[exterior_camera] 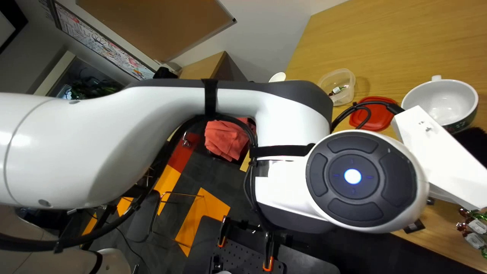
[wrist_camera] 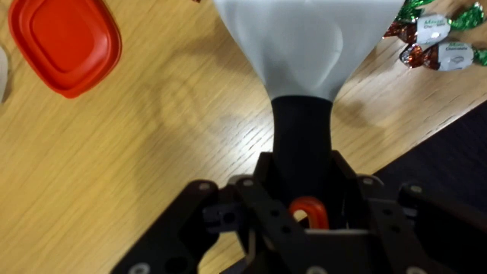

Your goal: Use the broom to sweep the sweets to the left

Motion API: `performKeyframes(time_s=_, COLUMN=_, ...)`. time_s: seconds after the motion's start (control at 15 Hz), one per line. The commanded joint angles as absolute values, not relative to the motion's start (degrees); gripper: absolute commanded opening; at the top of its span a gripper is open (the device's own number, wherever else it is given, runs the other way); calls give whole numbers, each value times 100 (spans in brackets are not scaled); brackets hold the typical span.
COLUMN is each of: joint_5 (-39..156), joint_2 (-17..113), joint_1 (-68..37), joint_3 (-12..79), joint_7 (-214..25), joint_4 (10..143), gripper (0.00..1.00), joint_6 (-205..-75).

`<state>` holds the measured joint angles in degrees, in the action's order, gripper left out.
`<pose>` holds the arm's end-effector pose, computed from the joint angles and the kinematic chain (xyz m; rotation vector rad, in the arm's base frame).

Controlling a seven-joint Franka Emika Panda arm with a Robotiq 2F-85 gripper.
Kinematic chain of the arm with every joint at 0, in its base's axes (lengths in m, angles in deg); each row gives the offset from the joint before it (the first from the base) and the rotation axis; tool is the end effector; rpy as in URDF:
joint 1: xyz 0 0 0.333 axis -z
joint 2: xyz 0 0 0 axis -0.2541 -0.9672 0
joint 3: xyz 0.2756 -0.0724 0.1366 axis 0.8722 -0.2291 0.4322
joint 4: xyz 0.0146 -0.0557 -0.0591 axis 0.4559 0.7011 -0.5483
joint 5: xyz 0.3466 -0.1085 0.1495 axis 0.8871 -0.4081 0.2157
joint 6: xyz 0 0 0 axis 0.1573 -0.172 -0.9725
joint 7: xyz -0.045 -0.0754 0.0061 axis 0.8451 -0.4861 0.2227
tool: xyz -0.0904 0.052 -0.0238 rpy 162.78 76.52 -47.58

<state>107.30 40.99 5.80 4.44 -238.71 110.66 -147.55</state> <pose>0.3165 -0.4425 0.2153 1.4340 2.5903 0.2822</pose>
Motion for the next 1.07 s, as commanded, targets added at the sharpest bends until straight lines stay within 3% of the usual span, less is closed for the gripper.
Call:
performKeyframes(time_s=0.0, joint_5=10384, joint_2=4512, joint_1=124, joint_3=-75, joint_7=-24009, joint_4=11315, gripper=15, joint_6=-14046)
performKeyframes(time_s=0.47, joint_5=10343, joint_2=4493, joint_1=-1294, joint_3=-1463, joint_7=-24009, joint_4=11285, gripper=15, joint_6=-13173)
performKeyframes(time_s=1.0, joint_5=11124, joint_2=4154, joint_1=-4236, joint_3=-3988, joint_7=-23982, joint_4=11962, gripper=15, joint_6=-15041)
